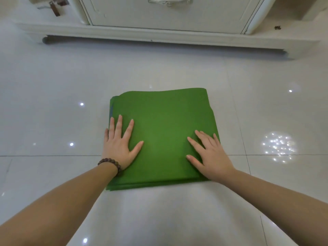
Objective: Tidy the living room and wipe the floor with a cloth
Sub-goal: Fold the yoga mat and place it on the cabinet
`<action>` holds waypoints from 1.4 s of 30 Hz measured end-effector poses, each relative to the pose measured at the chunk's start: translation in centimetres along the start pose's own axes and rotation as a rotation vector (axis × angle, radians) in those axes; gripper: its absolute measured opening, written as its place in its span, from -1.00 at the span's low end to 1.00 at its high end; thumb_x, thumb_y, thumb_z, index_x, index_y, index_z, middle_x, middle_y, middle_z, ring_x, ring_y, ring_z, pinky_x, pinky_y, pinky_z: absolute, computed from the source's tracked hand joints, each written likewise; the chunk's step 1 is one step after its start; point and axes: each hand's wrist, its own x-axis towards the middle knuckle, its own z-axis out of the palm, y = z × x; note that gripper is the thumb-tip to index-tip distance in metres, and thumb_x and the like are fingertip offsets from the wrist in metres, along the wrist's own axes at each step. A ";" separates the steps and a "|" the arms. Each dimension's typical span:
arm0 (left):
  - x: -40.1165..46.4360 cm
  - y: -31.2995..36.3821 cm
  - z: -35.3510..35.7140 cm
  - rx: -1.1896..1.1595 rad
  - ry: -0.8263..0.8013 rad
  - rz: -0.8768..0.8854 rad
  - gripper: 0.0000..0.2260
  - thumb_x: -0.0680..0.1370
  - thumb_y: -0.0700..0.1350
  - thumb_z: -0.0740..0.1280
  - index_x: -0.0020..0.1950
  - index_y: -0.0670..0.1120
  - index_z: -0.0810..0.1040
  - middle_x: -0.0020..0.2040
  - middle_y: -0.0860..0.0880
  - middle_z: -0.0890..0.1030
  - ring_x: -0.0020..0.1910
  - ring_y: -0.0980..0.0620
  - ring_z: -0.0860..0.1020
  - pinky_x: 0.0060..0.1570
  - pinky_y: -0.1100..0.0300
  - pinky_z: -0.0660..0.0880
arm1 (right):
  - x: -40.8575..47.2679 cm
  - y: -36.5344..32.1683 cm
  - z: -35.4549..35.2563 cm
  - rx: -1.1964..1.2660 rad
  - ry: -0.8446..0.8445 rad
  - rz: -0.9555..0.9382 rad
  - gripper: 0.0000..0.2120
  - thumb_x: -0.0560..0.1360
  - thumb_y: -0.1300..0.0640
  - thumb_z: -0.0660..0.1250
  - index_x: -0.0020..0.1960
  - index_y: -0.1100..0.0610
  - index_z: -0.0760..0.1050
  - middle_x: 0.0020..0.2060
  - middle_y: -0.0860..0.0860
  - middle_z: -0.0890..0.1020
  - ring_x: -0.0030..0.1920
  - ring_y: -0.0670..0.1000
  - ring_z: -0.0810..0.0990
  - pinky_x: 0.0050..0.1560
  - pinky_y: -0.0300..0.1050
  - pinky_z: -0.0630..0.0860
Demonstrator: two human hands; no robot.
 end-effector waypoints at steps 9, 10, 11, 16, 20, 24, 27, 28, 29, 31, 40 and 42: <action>-0.7 0.2 -0.5 -0.375 -0.029 -0.317 -0.17 0.43 0.43 0.18 0.52 0.26 -0.22 0.58 -0.11 -0.17 0.55 -0.18 -0.09 0.47 -0.15 0.15 | 4.3 3.6 -1.4 0.414 -0.013 0.457 -0.06 0.34 -0.45 0.05 0.53 -0.09 -0.28 0.54 0.16 -0.17 0.53 0.17 -0.13 0.49 0.19 -0.07; -1.1 0.3 -0.6 -0.382 -0.028 -0.312 -0.17 0.43 0.42 0.19 0.53 0.25 -0.22 0.58 -0.09 -0.16 0.55 -0.16 -0.10 0.47 -0.14 0.15 | 4.2 3.3 -1.0 0.485 -0.009 0.475 -0.03 0.32 -0.46 0.07 0.53 -0.10 -0.29 0.54 0.14 -0.16 0.53 0.17 -0.11 0.49 0.21 -0.04; -1.5 0.4 -0.6 -0.391 -0.026 -0.306 -0.17 0.44 0.40 0.20 0.53 0.23 -0.22 0.58 -0.06 -0.17 0.55 -0.15 -0.10 0.47 -0.12 0.14 | 4.1 3.0 -0.5 0.543 -0.003 0.488 -0.03 0.32 -0.46 0.12 0.52 -0.12 -0.29 0.54 0.13 -0.14 0.53 0.17 -0.07 0.49 0.21 0.00; -2.4 -0.2 -0.9 -0.520 -0.013 -0.291 -0.17 0.43 0.34 0.31 0.54 0.26 -0.11 0.59 -0.03 -0.11 0.50 -0.15 0.17 0.44 -0.03 0.22 | 4.1 2.5 -0.1 0.584 0.000 0.517 -0.01 0.31 -0.44 0.23 0.50 -0.22 -0.30 0.51 0.12 0.09 0.44 0.21 0.24 0.40 0.20 0.25; -1.5 -0.9 -1.6 -0.658 -0.035 -0.376 -0.20 0.37 0.31 0.40 0.48 0.36 0.03 0.35 -0.20 0.28 0.28 -0.21 0.42 0.35 -0.03 0.35 | 4.3 2.2 -0.6 0.522 0.038 0.562 -0.04 0.33 -0.40 0.30 0.51 -0.24 -0.21 0.26 0.18 0.36 0.25 0.23 0.41 0.27 0.09 0.37; -0.7 -2.1 -2.1 -0.738 -0.106 -0.344 -0.18 0.27 0.38 0.43 0.41 0.40 0.06 0.21 -0.13 0.46 0.06 -0.11 0.54 0.20 -0.02 0.50 | 4.1 3.1 -1.7 0.552 -0.039 0.599 -0.04 0.22 -0.47 0.28 0.44 -0.41 -0.19 0.06 0.13 0.35 0.00 0.18 0.46 0.19 0.05 0.44; -1.0 -1.6 -2.5 -0.715 -0.094 -0.357 -0.17 0.28 0.37 0.43 0.43 0.39 0.06 0.15 -0.11 0.38 -0.06 -0.05 0.49 0.23 0.04 0.45 | 4.2 3.4 -2.0 0.620 -0.052 0.560 -0.07 0.29 -0.41 0.33 0.45 -0.40 -0.20 0.26 0.11 0.47 0.14 0.19 0.51 0.21 0.01 0.45; -1.3 -1.2 -2.6 -0.701 -0.077 -0.361 -0.18 0.31 0.32 0.45 0.45 0.36 0.06 0.13 -0.09 0.34 -0.11 -0.01 0.45 0.22 0.07 0.42 | 4.1 3.3 -2.1 0.659 -0.029 0.546 -0.08 0.34 -0.34 0.35 0.47 -0.36 -0.19 0.32 0.05 0.46 0.20 0.18 0.51 0.22 -0.02 0.43; -1.6 -0.8 -2.8 -0.684 -0.052 -0.358 -0.19 0.33 0.28 0.46 0.46 0.34 0.07 0.11 -0.08 0.31 -0.15 0.04 0.43 0.20 0.11 0.40 | 3.9 3.0 -2.2 0.690 -0.003 0.538 -0.09 0.37 -0.28 0.38 0.49 -0.32 -0.16 0.35 0.02 0.44 0.23 0.16 0.50 0.22 -0.04 0.42; -2.4 -0.1 -4.3 -0.650 -0.003 -0.346 -0.19 0.34 0.25 0.48 0.46 0.34 0.09 0.10 -0.06 0.30 -0.16 0.06 0.42 0.15 0.17 0.39 | 3.2 2.2 -3.1 0.718 0.051 0.530 -0.09 0.37 -0.23 0.40 0.50 -0.31 -0.13 0.32 0.03 0.46 0.21 0.14 0.51 0.21 -0.05 0.42; -10.8 3.8 -22.9 -0.631 -0.026 -0.423 -0.18 0.33 0.21 0.50 0.46 0.36 0.11 0.10 -0.04 0.31 -0.10 0.03 0.44 0.15 0.21 0.38 | -6.0 -3.3 -20.4 0.654 0.040 0.547 -0.12 0.35 -0.27 0.39 0.47 -0.36 -0.10 0.02 0.10 0.39 -0.05 0.06 0.40 0.10 -0.03 0.39; -13.0 4.8 -28.4 -0.636 -0.039 -0.461 -0.19 0.33 0.22 0.50 0.45 0.37 0.11 0.08 -0.03 0.32 -0.11 0.05 0.44 0.13 0.19 0.40 | -7.9 -4.8 -25.9 0.633 0.023 0.539 -0.12 0.34 -0.28 0.40 0.47 -0.37 -0.09 0.01 0.11 0.40 -0.07 0.06 0.41 0.10 -0.01 0.42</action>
